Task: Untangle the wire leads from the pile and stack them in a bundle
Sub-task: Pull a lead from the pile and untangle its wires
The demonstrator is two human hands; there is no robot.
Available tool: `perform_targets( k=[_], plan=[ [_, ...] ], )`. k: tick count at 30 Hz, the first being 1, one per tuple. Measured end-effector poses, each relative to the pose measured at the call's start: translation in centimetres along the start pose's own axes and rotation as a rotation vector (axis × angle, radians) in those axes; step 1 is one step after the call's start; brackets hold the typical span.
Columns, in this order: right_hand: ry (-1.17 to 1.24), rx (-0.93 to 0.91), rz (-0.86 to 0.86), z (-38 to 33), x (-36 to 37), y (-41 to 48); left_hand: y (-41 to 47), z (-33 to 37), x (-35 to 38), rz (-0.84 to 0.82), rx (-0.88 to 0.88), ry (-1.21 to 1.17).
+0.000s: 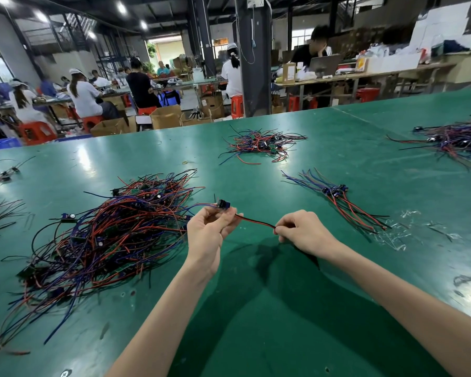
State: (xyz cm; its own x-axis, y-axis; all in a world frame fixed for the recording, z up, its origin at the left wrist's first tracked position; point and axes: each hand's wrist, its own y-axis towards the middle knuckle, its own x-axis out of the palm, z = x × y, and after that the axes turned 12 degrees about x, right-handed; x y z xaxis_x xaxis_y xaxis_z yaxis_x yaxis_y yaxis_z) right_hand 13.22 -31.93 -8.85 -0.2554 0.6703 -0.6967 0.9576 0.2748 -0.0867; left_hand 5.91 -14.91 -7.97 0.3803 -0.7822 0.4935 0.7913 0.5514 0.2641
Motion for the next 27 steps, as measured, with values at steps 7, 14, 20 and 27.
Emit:
perform_targets(
  k=[7, 14, 20, 27],
  plan=[
    [0.020, -0.018, -0.048, 0.02, -0.26, -0.33, 0.24, 0.07, -0.29, 0.039, 0.021, -0.001],
    [0.054, -0.043, -0.148, 0.42, -0.18, -0.24, 0.66, 0.35, -0.48, 0.092, 0.040, -0.012],
    [0.068, 0.010, -0.094, 0.48, -0.42, 0.18, 0.26, 0.06, -0.28, 0.049, 0.045, 0.025],
    [0.109, 0.033, -0.092, 0.71, -0.36, 0.30, 0.12, 0.12, -0.18, 0.024, 0.076, 0.084]
  ],
)
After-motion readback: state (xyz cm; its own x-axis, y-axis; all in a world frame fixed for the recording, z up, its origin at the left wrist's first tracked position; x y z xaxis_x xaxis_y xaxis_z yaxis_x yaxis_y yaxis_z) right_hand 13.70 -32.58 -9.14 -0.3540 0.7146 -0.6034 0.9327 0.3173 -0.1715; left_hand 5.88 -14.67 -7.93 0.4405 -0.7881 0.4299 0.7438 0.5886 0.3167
